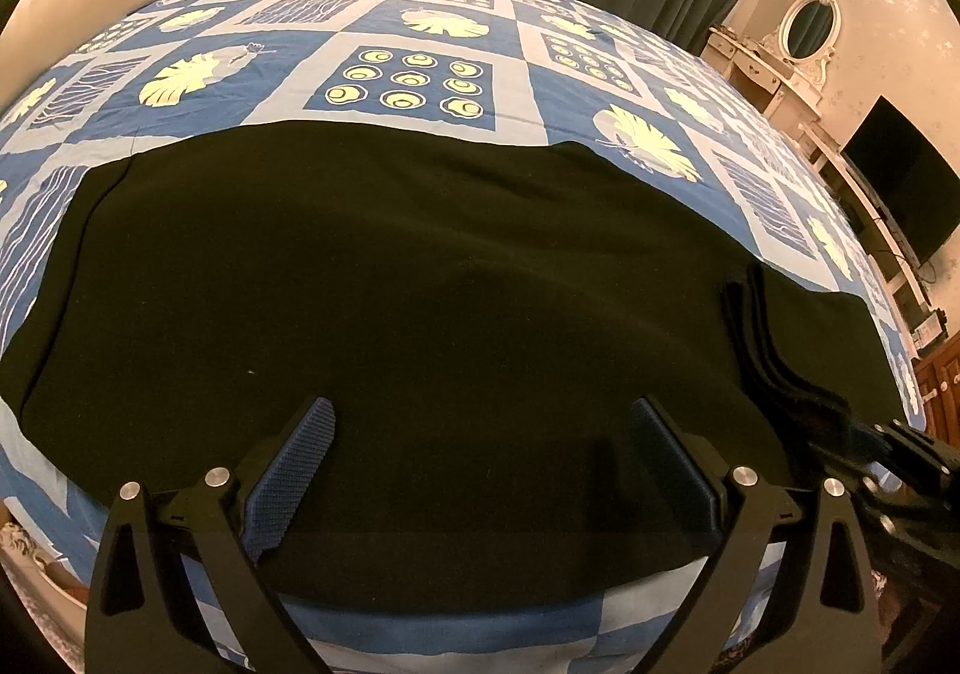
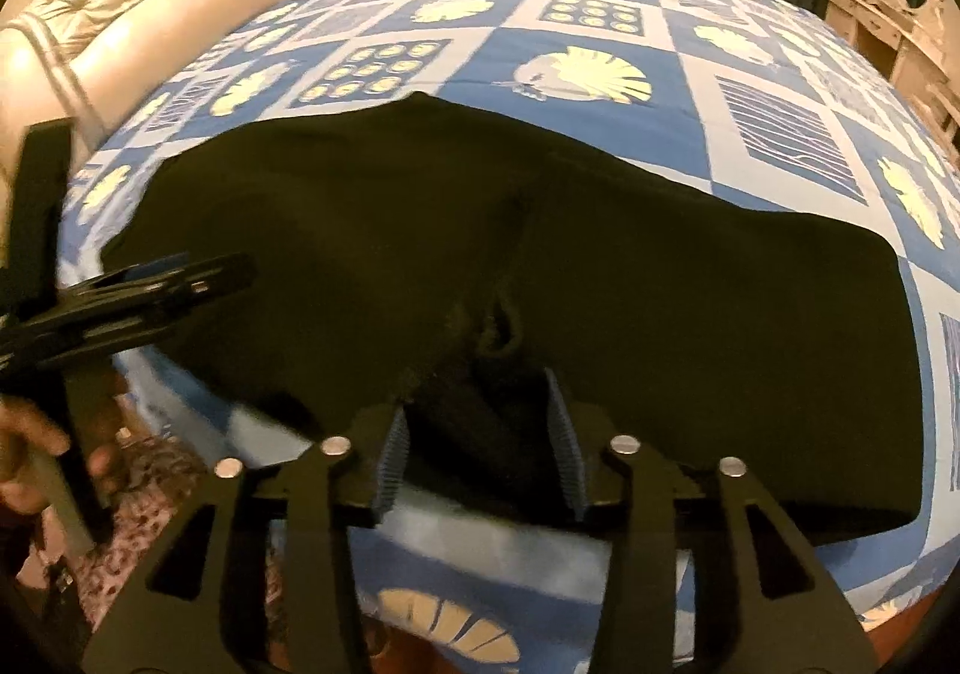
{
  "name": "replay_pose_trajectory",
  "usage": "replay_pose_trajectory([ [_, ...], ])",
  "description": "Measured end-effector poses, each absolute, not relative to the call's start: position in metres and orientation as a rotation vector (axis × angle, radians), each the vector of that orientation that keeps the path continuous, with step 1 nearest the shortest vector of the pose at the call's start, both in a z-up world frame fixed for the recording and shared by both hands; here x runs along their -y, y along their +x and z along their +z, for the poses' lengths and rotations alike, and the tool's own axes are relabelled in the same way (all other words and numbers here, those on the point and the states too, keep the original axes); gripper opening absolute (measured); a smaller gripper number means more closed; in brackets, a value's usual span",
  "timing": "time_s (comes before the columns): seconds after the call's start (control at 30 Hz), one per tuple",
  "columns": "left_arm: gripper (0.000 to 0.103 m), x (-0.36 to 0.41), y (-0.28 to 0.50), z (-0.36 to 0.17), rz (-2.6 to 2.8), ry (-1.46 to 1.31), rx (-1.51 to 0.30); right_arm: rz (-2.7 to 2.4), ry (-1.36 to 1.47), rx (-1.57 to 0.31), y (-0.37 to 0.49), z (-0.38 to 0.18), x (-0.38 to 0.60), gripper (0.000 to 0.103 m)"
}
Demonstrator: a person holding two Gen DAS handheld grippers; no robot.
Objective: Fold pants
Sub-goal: 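Grasp and lift a pants edge with the right tool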
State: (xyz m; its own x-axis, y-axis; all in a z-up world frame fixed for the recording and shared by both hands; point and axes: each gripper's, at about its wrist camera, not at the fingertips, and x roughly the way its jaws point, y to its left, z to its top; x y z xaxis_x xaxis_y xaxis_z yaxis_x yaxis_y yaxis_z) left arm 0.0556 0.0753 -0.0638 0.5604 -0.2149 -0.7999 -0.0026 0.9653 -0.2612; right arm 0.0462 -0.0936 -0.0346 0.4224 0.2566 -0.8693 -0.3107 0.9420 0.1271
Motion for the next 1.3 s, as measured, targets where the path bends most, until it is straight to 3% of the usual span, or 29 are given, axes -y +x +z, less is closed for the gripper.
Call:
replay_pose_trajectory([
  [0.13, 0.098, -0.077, 0.056, -0.064, -0.127, -0.247, -0.969, 0.507, 0.041, -1.098, 0.036, -0.011, 0.105, 0.051],
  [0.23, 0.098, -0.077, 0.056, -0.064, -0.127, -0.248, -0.969, 0.534, 0.169, -1.082, 0.04, 0.013, 0.143, 0.062],
  [0.4, 0.098, -0.078, 0.056, -0.064, -0.125, -0.244, -0.969, 0.375, 0.421, -1.04, 0.057, 0.027, 0.263, 0.066],
  [0.57, 0.098, -0.077, 0.057, -0.064, -0.121, -0.237, -0.969, 0.241, 0.712, -1.126, 0.056, -0.028, 0.367, 0.066],
  [0.77, 0.098, -0.076, 0.056, -0.064, -0.116, -0.238, -0.967, 0.386, 0.947, -1.202, 0.05, -0.089, 0.378, 0.066],
  [0.8, 0.098, -0.076, 0.056, -0.064, -0.116, -0.238, -0.967, 0.408, 0.959, -1.206, 0.052, -0.091, 0.376, 0.065],
  [0.87, 0.098, -0.076, 0.056, -0.064, -0.113, -0.234, -0.967, 0.431, 0.942, -1.212, 0.055, -0.091, 0.373, 0.04],
  [0.93, 0.098, -0.076, 0.057, -0.064, -0.112, -0.231, -0.967, 0.416, 0.867, -1.239, 0.058, -0.091, 0.37, 0.029],
  [1.1, 0.098, -0.075, 0.056, -0.064, -0.112, -0.233, -0.966, 0.424, 0.835, -1.251, 0.058, -0.097, 0.372, 0.025],
  [1.2, 0.098, -0.075, 0.056, -0.064, -0.111, -0.231, -0.966, 0.468, 0.875, -1.237, 0.058, -0.095, 0.374, 0.035],
  [1.27, 0.098, -0.075, 0.056, -0.065, -0.111, -0.23, -0.966, 0.496, 0.908, -1.195, 0.06, -0.09, 0.386, 0.056],
  [1.3, 0.098, -0.075, 0.056, -0.065, -0.11, -0.23, -0.966, 0.501, 0.91, -1.167, 0.061, -0.087, 0.392, 0.062],
])
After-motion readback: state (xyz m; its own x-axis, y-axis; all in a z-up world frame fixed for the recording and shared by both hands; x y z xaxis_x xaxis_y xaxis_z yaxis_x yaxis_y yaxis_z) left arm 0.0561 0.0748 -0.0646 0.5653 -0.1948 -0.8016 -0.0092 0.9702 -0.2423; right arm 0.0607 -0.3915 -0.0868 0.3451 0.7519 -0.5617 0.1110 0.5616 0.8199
